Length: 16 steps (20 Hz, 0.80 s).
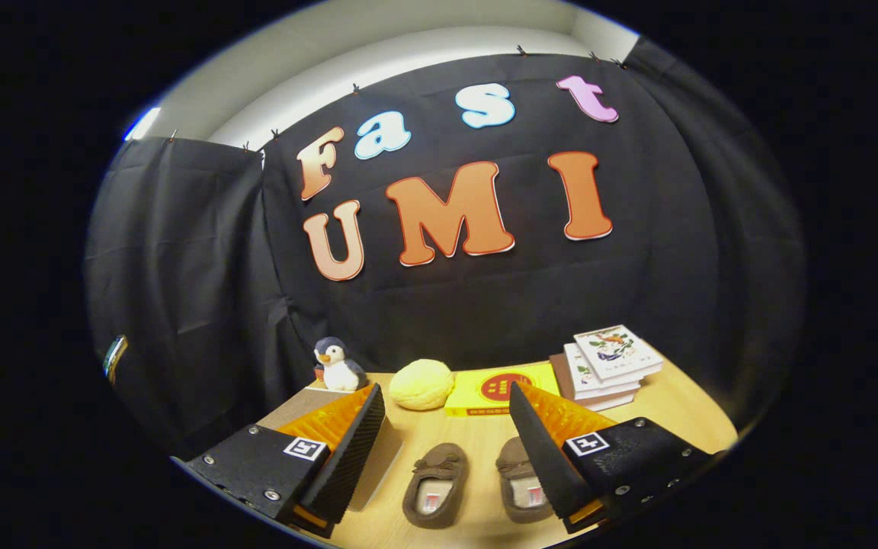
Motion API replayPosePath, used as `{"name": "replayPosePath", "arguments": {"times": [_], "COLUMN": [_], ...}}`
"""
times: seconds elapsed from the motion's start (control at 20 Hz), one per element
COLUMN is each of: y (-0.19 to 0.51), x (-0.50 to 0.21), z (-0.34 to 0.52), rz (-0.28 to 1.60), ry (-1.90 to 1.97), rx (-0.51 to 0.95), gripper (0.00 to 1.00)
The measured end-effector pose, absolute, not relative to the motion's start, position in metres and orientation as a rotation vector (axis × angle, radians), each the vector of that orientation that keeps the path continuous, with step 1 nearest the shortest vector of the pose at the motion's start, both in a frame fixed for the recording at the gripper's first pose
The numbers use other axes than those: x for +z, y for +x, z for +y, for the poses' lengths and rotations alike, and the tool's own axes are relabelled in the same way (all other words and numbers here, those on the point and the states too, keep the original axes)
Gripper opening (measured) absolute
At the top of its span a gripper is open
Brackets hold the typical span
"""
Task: Open the storage box then place both shoes into the box .Put the left shoe in first, then the right shoe, with the right side of both shoes facing outward in a uniform manner.
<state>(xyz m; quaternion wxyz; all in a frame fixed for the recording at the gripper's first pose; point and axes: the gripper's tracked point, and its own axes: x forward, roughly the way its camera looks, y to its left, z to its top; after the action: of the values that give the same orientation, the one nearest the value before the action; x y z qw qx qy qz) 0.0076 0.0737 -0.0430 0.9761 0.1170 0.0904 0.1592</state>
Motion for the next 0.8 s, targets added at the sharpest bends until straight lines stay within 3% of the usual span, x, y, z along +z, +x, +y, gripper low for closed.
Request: {"name": "replayPosePath", "arguments": {"times": [0.8], "y": [0.017], "x": [-0.171], "z": [0.213], "rz": [0.84], "ry": [0.987], "rx": [0.784], "gripper": [0.98]}}
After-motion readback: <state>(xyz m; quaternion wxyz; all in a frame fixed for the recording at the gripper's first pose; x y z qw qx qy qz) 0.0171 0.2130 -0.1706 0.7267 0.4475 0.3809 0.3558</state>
